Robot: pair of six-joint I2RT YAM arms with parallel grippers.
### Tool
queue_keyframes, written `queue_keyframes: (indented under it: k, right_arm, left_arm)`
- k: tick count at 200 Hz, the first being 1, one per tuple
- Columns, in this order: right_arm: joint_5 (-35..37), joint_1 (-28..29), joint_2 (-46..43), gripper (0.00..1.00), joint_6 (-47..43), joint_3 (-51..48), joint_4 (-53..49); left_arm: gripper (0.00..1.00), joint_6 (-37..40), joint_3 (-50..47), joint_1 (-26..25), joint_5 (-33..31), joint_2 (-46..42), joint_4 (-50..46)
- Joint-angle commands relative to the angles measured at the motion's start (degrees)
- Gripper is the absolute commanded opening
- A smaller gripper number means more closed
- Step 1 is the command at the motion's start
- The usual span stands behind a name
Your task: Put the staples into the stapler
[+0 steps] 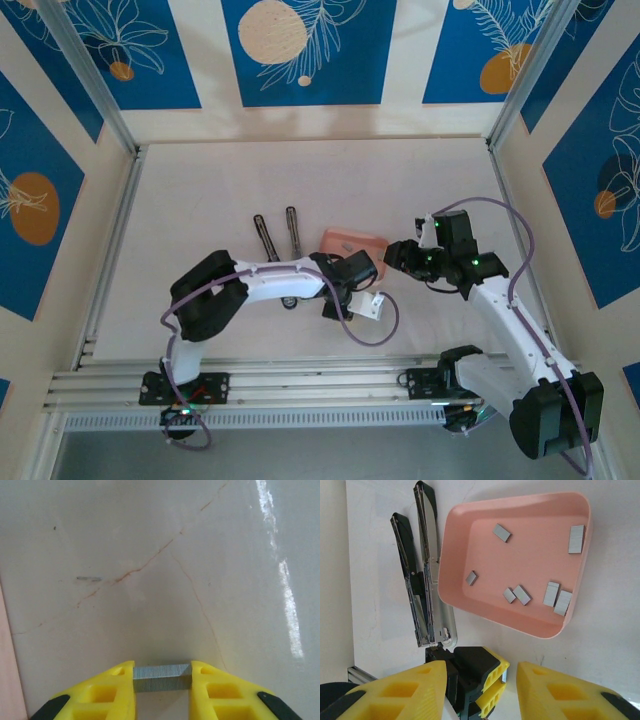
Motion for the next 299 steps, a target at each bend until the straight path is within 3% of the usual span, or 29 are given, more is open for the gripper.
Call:
queue_keyframes:
  k: [1, 87, 125, 188, 230, 257, 299]
  right_arm:
    - [-0.4, 0.4, 0.0, 0.41, 0.7, -0.6, 0.0]
    - [1.1, 2.9, 2.1, 0.41, 0.5, 0.9, -0.7]
    - [3.2, 5.0, 3.3, 0.42, 0.5, 2.4, -1.8]
    - [10.1, 14.2, 9.8, 0.42, 0.9, 7.0, -6.2]
    - [13.6, 22.3, 17.8, 0.41, 3.4, 9.8, -9.0]
    - [14.6, 25.9, 23.4, 0.42, 5.0, 11.2, -10.5]
    - [16.9, 28.9, 32.9, 0.42, 5.0, 15.0, -12.4]
  left_arm:
    - [0.26, 0.6, 0.4, -1.1, -1.0, 2.7, -0.8]
    - [0.51, -1.1, -1.7, -1.0, 0.4, 0.7, 4.2]
    - [0.55, -5.6, -6.7, 0.8, 3.8, -6.2, 10.2]
    - [0.62, -22.6, -23.8, 9.1, 9.8, -26.2, 26.5]
    - [0.65, -43.2, -38.2, 18.7, 10.5, -40.9, 38.0]
    - [0.66, -50.2, -45.1, 21.9, 8.3, -49.5, 40.5]
    - [0.72, -59.4, -56.8, 23.5, -0.3, -60.0, 48.5]
